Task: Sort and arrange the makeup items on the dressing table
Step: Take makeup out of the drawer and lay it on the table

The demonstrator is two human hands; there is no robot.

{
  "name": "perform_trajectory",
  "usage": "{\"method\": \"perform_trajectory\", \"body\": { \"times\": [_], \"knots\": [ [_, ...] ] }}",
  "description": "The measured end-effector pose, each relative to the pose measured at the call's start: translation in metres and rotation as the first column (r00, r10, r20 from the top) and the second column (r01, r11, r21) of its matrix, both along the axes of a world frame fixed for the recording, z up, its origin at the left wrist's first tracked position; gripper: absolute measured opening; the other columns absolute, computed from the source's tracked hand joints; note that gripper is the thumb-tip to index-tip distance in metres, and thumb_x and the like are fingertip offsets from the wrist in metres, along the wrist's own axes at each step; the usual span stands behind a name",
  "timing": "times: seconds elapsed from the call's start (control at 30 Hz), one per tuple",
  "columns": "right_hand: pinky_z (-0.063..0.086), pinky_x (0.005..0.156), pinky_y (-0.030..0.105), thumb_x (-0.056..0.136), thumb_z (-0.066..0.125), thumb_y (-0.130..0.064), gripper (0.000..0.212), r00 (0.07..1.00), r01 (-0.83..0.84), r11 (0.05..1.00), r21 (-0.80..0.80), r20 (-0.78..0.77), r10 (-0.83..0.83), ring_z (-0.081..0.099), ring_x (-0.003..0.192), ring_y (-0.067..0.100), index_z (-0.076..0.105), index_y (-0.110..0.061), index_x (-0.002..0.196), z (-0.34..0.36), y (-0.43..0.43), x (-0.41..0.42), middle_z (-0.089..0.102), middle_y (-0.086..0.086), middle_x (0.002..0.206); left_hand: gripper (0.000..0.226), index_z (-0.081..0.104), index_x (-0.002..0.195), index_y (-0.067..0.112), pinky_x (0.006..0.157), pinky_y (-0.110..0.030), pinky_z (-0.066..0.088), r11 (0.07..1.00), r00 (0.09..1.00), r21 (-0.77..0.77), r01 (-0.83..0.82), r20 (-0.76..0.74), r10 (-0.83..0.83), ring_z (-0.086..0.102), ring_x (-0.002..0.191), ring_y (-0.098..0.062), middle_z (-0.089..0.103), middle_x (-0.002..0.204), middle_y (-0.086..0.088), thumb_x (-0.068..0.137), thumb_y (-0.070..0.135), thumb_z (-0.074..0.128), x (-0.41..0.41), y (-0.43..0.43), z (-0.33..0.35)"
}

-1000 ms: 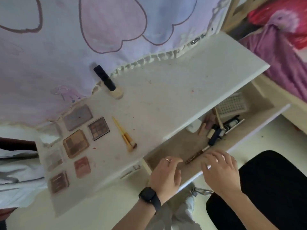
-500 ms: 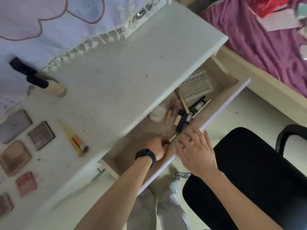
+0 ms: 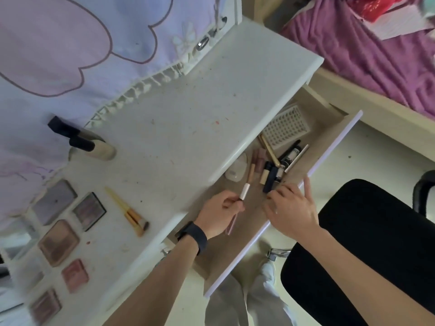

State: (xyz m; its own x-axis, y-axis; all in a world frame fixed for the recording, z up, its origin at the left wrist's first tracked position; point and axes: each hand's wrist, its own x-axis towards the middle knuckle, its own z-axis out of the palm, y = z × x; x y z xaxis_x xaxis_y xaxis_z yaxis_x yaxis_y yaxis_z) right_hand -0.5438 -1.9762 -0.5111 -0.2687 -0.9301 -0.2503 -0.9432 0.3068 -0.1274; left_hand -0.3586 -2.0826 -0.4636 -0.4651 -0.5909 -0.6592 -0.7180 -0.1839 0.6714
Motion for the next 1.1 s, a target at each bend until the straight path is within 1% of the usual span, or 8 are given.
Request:
{"method": "perform_trajectory", "body": {
  "times": [0.1, 0.2, 0.3, 0.4, 0.5, 0.7, 0.9, 1.1],
  "knots": [
    [0.015, 0.119, 0.05, 0.096, 0.043, -0.046, 0.039, 0.994, 0.081, 0.99, 0.111, 0.059, -0.088, 0.055, 0.122, 0.024, 0.066, -0.024, 0.118, 0.004, -0.035, 0.011, 0.066, -0.002, 0.12, 0.012, 0.065, 0.108, 0.02, 0.085, -0.033, 0.057, 0.989, 0.983, 0.037, -0.141, -0.11, 0.145, 0.072, 0.09, -0.014, 0.076, 0.093, 0.005, 0.099, 0.023, 0.06, 0.012, -0.012, 0.033],
    [0.047, 0.09, 0.045, 0.096, 0.048, -0.047, 0.043, 0.87, 0.305, 0.937, 0.172, 0.349, -0.348, 0.056, 0.116, 0.037, 0.054, -0.015, 0.125, 0.001, -0.075, 0.027, 0.06, 0.009, 0.124, 0.013, 0.068, 0.108, 0.014, 0.087, -0.042, 0.059, 0.957, 0.942, 0.082, -0.278, -0.172, 0.289, 0.072, 0.094, -0.025, 0.076, 0.095, -0.002, 0.097, 0.014, 0.063, 0.022, -0.019, 0.054],
    [0.048, 0.086, 0.046, 0.091, 0.057, -0.061, 0.066, 0.732, 0.436, 0.859, 0.269, 0.449, -0.512, 0.056, 0.118, 0.042, 0.047, -0.008, 0.129, -0.011, -0.109, 0.038, 0.055, 0.016, 0.134, 0.014, 0.067, 0.109, 0.01, 0.083, -0.041, 0.061, 0.904, 0.884, 0.13, -0.407, -0.196, 0.425, 0.072, 0.092, -0.028, 0.075, 0.097, -0.009, 0.095, 0.01, 0.064, 0.036, -0.024, 0.065],
    [0.047, 0.086, 0.043, 0.084, 0.061, -0.068, 0.086, 0.735, 0.491, 0.829, 0.267, 0.384, -0.558, 0.056, 0.118, 0.041, 0.042, -0.004, 0.138, -0.019, -0.127, 0.046, 0.056, 0.017, 0.133, 0.014, 0.067, 0.108, 0.008, 0.079, -0.037, 0.061, 0.855, 0.828, 0.164, -0.493, -0.214, 0.518, 0.073, 0.085, -0.022, 0.076, 0.093, -0.01, 0.094, 0.008, 0.064, 0.055, -0.028, 0.071],
    [0.04, 0.077, 0.039, 0.083, 0.068, -0.058, 0.077, 0.753, 0.495, 0.837, 0.235, 0.366, -0.548, 0.06, 0.113, 0.039, 0.044, -0.005, 0.133, -0.023, -0.135, 0.053, 0.063, 0.017, 0.124, 0.012, 0.067, 0.105, 0.008, 0.073, -0.033, 0.061, 0.82, 0.791, 0.169, -0.546, -0.217, 0.572, 0.072, 0.079, -0.021, 0.076, 0.089, -0.009, 0.094, 0.007, 0.064, 0.073, -0.034, 0.074],
    [0.047, 0.079, 0.033, 0.082, 0.07, -0.054, 0.069, 0.614, 0.552, 0.721, 0.419, 0.381, -0.691, 0.059, 0.117, 0.032, 0.052, -0.008, 0.13, -0.011, -0.136, 0.048, 0.062, 0.013, 0.126, 0.009, 0.066, 0.104, 0.005, 0.066, -0.028, 0.06, 0.789, 0.749, 0.169, -0.591, -0.247, 0.614, 0.07, 0.066, -0.023, 0.074, 0.086, -0.011, 0.096, 0.008, 0.062, 0.092, -0.041, 0.08],
    [0.055, 0.057, 0.027, 0.08, 0.079, -0.045, 0.051, 0.172, 0.743, 0.541, 0.394, 0.668, -0.724, 0.07, 0.069, 0.018, 0.066, -0.01, 0.115, 0.011, -0.081, 0.038, 0.071, 0.002, 0.087, 0.011, 0.068, 0.104, 0.006, 0.072, -0.033, 0.06, 0.76, 0.706, 0.197, -0.619, -0.284, 0.648, 0.072, 0.077, -0.024, 0.075, 0.092, -0.012, 0.094, 0.009, 0.065, 0.104, -0.048, 0.086],
    [0.054, 0.053, 0.022, 0.082, 0.081, -0.033, 0.03, 0.046, 0.854, 0.483, 0.194, 0.896, -0.441, 0.07, 0.062, 0.013, 0.07, -0.026, 0.109, 0.067, -0.036, 0.057, 0.074, -0.002, 0.087, 0.017, 0.067, 0.11, 0.007, 0.079, -0.037, 0.06, 0.712, 0.639, 0.181, -0.678, -0.333, 0.693, 0.073, 0.088, -0.024, 0.076, 0.097, -0.01, 0.094, 0.015, 0.065, 0.126, -0.064, 0.098]
  ]
}}
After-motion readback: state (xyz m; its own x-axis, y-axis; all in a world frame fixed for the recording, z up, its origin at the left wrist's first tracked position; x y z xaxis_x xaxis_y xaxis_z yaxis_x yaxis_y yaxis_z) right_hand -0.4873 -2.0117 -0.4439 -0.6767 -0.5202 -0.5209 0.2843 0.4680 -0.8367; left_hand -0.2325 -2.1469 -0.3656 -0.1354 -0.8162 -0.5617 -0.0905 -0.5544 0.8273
